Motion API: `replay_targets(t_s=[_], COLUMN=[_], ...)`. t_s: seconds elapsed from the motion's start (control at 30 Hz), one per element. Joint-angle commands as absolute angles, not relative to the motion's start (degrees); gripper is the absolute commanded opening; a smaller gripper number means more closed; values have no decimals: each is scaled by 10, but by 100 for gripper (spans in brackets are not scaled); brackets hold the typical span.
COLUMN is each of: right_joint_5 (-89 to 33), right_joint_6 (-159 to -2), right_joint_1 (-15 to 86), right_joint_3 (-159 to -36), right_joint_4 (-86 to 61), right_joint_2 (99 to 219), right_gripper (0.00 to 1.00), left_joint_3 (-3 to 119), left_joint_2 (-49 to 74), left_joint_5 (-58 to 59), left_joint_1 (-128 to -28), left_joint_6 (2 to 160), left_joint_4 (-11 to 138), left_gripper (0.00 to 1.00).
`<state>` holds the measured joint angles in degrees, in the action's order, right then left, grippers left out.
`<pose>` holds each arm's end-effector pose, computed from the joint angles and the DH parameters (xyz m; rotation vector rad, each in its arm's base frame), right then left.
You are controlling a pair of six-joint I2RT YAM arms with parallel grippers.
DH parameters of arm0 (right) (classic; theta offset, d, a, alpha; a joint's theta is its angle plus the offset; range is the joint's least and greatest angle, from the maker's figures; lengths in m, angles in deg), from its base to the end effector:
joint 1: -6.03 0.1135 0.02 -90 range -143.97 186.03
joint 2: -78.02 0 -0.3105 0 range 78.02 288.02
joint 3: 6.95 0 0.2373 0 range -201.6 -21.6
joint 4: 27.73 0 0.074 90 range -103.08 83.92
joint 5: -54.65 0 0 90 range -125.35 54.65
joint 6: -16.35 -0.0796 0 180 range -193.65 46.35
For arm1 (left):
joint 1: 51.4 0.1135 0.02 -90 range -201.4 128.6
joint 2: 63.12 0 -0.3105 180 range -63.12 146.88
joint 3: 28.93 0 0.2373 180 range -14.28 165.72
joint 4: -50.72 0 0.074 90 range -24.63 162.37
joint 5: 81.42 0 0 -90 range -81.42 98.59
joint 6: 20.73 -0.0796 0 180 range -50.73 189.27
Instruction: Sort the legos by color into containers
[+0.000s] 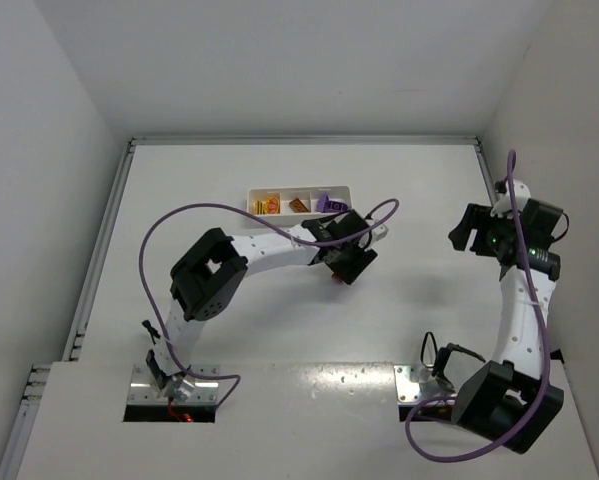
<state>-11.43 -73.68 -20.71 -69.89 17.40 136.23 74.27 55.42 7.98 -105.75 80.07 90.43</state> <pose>0.1973 -0.0633 0.3019 0.3002 2.1931 0.2189 0.2821 -0.3947 0.1976 0.9672 2.4097 -0.4516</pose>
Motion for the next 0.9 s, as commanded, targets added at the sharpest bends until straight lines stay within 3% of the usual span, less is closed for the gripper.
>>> replay_targets(t_s=[0.0,0.4,0.67,0.87], right_joint_5=[-93,-83,-72,-16], right_joint_6=[-744,-749,-749,-749], right_joint_1=[-212,-223,-228,-228], right_joint_3=[-693,-688,-683,-683], right_joint_4=[150,145,140,140], right_joint_2=[1358,1358,1352,1352], right_gripper=[72,72,72,72], left_joint_3=[762,772,772,761], left_joint_2=[561,572,577,547], left_joint_5=[100,110,105,60], left_joint_1=[-1062,-1062,-1062,-1037], left_joint_6=[801,801,801,801], left_joint_4=[901,901,901,901], left_gripper=[63,53,28,26])
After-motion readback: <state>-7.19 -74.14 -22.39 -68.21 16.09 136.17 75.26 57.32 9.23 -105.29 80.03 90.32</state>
